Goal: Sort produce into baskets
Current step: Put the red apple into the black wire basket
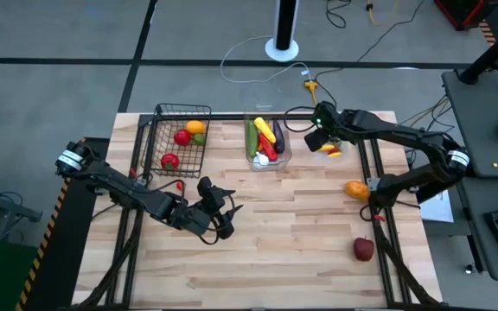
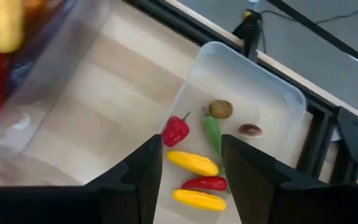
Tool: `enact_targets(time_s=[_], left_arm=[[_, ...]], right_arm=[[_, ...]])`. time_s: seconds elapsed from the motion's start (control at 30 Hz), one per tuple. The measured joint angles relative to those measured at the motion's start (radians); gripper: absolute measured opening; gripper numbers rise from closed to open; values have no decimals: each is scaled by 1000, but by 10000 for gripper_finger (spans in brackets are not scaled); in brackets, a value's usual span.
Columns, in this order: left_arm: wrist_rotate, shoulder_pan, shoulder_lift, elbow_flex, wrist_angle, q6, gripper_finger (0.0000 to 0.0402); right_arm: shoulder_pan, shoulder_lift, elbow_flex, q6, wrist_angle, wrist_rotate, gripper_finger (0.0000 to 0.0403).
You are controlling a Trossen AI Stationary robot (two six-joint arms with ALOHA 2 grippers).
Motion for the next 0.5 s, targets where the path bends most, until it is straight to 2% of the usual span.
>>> enact_targets(time_s=[0.07, 0.13, 0.2, 0.37, 0.43, 0.5], left_arm=[[0, 0, 0, 0, 0, -1, 223], [0, 0, 0, 0, 0, -1, 223], [0, 0, 0, 0, 0, -1, 223], [0, 2, 0, 0, 2, -1, 223], [0, 2, 0, 0, 2, -1, 223], [0, 2, 0, 0, 2, -1, 223]], right_arm=[[7, -12, 0, -7, 0, -31, 157], [14, -31, 0, -19, 1, -110, 156], [26, -52, 0, -38, 1, -245, 155], [112, -76, 2, -3, 3, -697, 155], [187, -75, 2, 22, 2, -785, 152], [277, -68, 2, 59, 2, -808, 151]])
